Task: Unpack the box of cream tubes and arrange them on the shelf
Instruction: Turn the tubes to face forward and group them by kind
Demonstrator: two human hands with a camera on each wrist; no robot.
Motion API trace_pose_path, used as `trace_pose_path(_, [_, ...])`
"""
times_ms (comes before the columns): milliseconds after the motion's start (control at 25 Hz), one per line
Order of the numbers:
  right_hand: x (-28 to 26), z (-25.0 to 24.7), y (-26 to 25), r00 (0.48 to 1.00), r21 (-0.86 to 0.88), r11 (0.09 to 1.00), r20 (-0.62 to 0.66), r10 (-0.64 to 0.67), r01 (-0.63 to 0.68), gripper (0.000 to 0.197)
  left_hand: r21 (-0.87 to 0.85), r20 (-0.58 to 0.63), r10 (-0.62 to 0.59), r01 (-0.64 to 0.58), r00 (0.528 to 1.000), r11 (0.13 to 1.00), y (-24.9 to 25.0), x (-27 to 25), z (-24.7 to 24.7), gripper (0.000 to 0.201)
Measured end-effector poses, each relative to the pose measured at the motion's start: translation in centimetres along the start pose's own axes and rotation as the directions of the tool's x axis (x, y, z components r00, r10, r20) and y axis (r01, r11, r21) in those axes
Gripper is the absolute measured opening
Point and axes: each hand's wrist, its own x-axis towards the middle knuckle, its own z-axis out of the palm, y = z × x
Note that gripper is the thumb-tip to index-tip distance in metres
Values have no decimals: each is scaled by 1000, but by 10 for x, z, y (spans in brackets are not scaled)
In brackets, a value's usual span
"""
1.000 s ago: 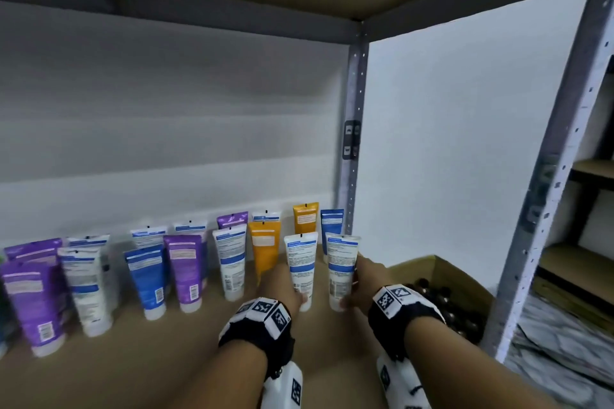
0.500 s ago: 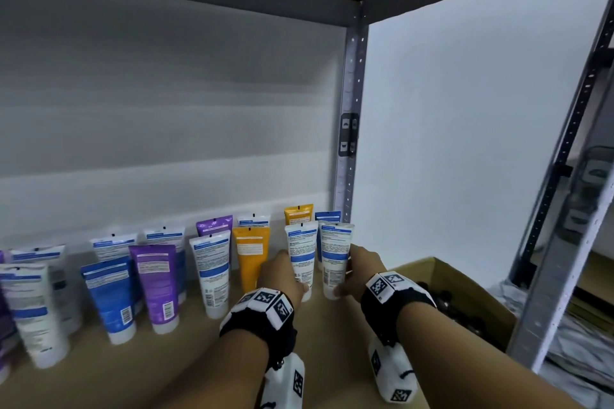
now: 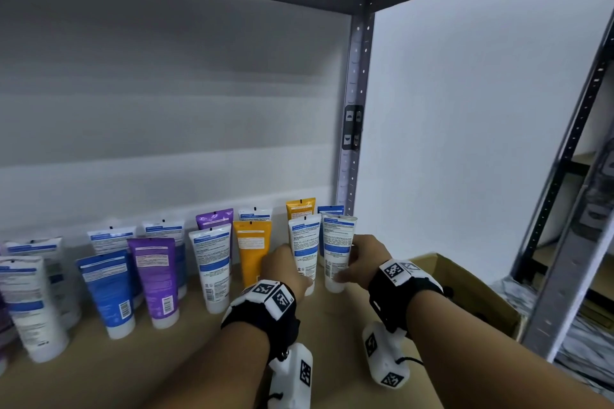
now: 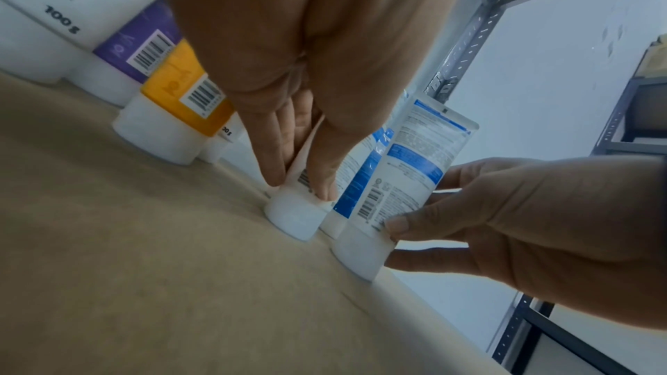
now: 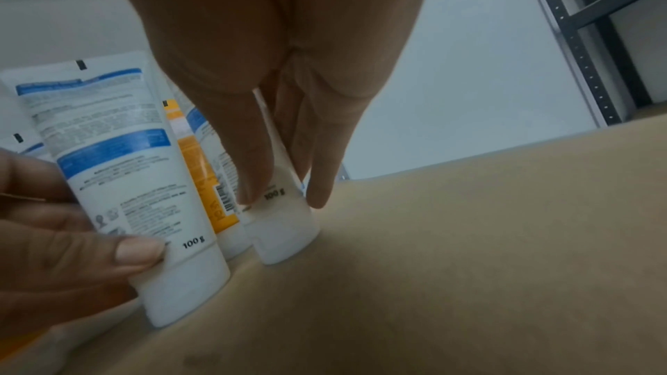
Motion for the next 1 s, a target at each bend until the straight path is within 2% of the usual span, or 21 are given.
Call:
trace_pose_path(240, [-5,0,-2,996,4,999,-78,32,-32,57,-38,48,-39,41,998,998,12,-5,-4,59])
trace_pose_path(360, [-8,-3,-2,998,11,999,-58,38,-38,64,-3,75,-45,46,996,999,15,-4,-3,66])
trace_pose_path(720, [-4,-5,2,998,-91,996,-57,-16,11,56,62,64,-16,12,998,998,10,6,-1,66])
trace_pose_path(1000, [-5,0,4,994,-43,999,-107,17,-21,64,132,32,-64,60,997,989,20,6,2,65])
